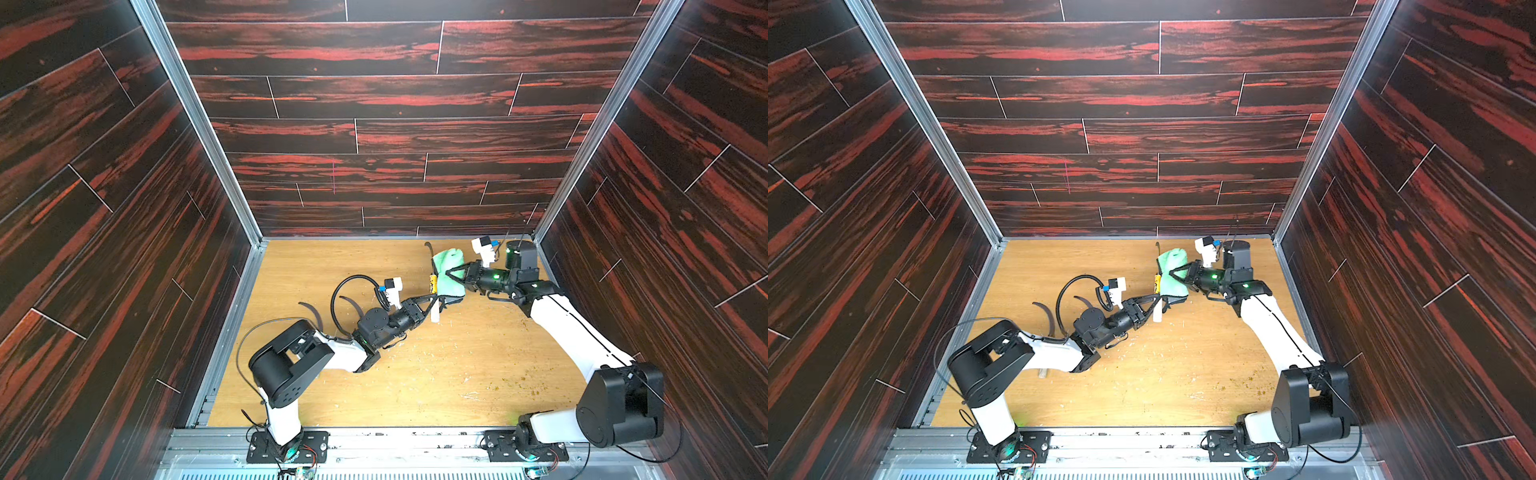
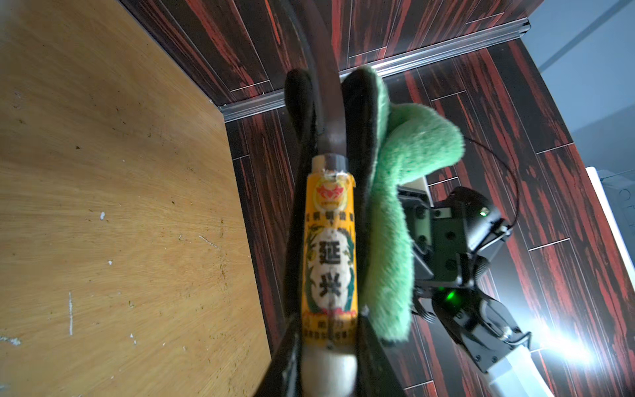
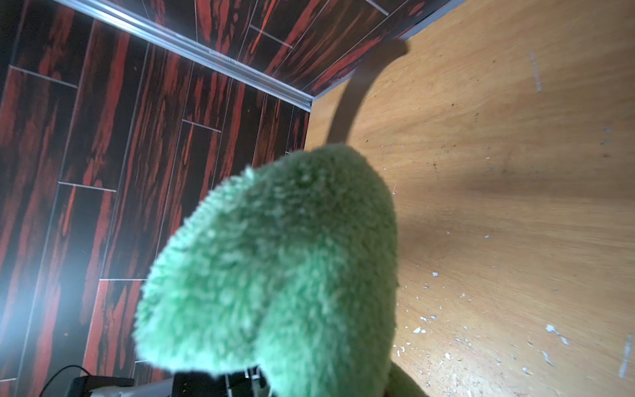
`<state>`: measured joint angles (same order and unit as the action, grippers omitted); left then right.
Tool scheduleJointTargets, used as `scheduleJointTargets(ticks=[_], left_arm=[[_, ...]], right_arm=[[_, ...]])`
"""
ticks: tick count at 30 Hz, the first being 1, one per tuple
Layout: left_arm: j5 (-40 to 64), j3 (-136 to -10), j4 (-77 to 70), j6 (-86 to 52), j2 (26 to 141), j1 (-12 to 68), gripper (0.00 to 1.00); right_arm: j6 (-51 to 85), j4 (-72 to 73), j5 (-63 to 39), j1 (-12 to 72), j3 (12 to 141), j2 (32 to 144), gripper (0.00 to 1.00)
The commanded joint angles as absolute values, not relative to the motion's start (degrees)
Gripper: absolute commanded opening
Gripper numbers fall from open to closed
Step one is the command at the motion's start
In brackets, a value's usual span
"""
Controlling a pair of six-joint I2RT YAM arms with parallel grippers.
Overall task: Wipe small sickles with rags
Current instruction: Wipe the small sickle.
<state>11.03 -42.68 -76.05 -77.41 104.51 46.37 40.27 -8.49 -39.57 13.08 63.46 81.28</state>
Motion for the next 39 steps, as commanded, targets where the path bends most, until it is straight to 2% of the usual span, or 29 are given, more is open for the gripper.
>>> scheduleJointTargets(ticks=[1, 21, 28, 34, 39], left_arm=[[12.5, -45.1, -80.4, -77.3, 103.7, 46.2, 0.0], [12.2, -48.3, -77.6, -74.7, 100.8, 42.9, 0.0], [12.8, -50.9, -76.6, -74.5, 101.4, 42.6, 0.0], [13.7, -49.0, -76.9, -75.3, 100.9, 42.7, 0.0], [12.7, -46.6, -75.9, -73.8, 98.5, 42.7, 0.0]], right_arm=[[38.8, -11.1, -38.2, 15.3, 63.5, 80.8, 0.0], [43.2, -11.8, -32.5, 22.9, 49.7, 69.8, 0.0], [45.3, -9.9, -31.4, 25.2, 46.2, 69.7, 0.0], [43.7, -10.9, -29.3, 25.0, 50.1, 71.7, 0.0], [43.9, -11.3, -31.5, 24.9, 52.8, 72.8, 0.0]])
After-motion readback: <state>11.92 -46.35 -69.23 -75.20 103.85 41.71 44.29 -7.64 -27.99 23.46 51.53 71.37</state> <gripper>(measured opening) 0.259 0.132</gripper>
